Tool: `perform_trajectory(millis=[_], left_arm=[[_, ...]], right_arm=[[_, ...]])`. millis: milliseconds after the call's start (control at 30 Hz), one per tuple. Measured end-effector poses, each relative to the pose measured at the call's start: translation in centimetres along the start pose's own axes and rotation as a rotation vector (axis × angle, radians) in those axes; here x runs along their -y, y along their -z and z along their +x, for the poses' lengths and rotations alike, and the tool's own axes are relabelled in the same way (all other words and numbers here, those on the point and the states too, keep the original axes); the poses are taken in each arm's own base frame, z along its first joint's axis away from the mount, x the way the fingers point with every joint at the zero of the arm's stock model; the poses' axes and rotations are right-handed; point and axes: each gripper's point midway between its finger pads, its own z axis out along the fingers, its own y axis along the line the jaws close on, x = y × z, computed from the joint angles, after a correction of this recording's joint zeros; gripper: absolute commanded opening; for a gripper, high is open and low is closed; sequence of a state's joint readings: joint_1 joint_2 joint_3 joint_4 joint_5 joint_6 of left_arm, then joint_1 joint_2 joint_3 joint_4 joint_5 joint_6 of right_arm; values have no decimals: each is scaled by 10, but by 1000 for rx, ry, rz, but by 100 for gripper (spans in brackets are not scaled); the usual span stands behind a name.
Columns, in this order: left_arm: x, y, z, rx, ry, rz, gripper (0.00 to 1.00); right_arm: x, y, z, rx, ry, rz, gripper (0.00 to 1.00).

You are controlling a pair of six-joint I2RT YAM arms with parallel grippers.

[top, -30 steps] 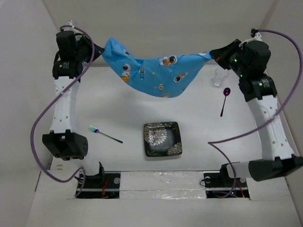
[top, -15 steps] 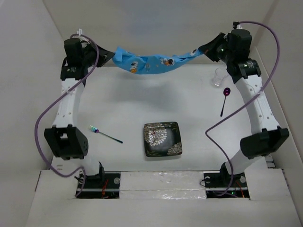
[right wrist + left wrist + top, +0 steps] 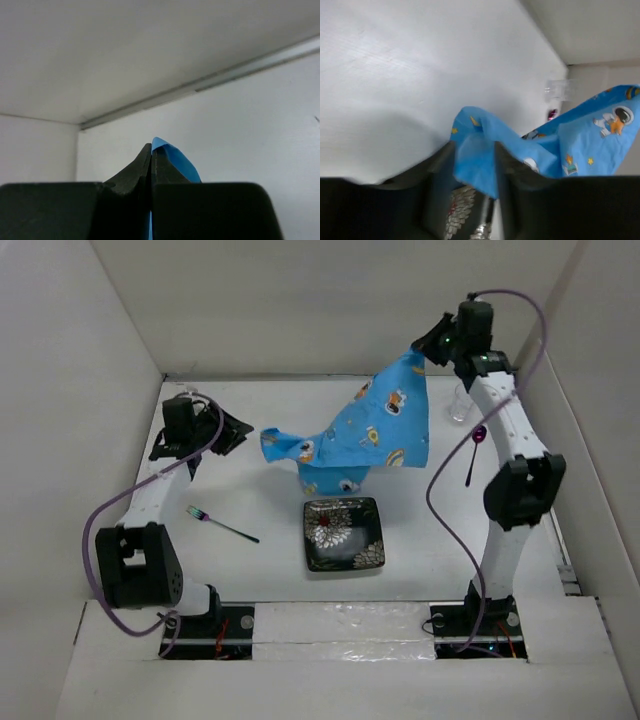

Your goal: Set the dinner table for one person

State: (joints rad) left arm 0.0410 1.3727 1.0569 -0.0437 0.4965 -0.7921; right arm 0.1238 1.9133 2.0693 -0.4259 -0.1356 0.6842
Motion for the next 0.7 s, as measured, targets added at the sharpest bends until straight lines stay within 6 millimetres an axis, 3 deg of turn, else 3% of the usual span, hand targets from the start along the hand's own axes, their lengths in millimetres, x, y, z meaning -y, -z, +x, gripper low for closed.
perform_trajectory(millis=[67, 167, 200, 233, 300, 400, 467, 500, 533, 567, 600, 700], left_arm=[[-44, -17, 20, -55, 39, -109, 47], [-86, -19, 45, -114, 73, -232, 50], [-93, -18, 48, -119, 72, -256, 50], [-95, -16, 49, -114, 63, -268, 50], [-94, -13, 46, -88, 13, -282, 50], [-79, -12, 41, -58, -117, -321, 50], [-51, -25, 41, -68, -240, -319, 50], [-32, -37, 41, -71, -306, -300, 49], [-32, -38, 38, -59, -352, -318, 49], [-5, -63, 42, -71, -409, -276, 49], [2, -77, 45, -75, -463, -279, 49], [-5, -113, 51, -113, -576, -326, 49]], right_arm=[[48, -47, 44, -101, -18, 89, 2], [112, -87, 110, -244, -44, 210, 27], [128, -93, 126, -285, -44, 242, 36], [133, -90, 131, -306, -41, 256, 56], [153, -90, 151, -350, -38, 301, 65], [152, -67, 146, -341, -16, 322, 70], [141, -44, 132, -311, 1, 322, 67], [132, -31, 121, -281, 11, 311, 58], [125, -17, 112, -251, 20, 299, 27], [117, -1, 105, -227, 26, 294, 8], [110, 14, 98, -191, 32, 281, 0], [100, 59, 95, -142, 34, 254, 0]])
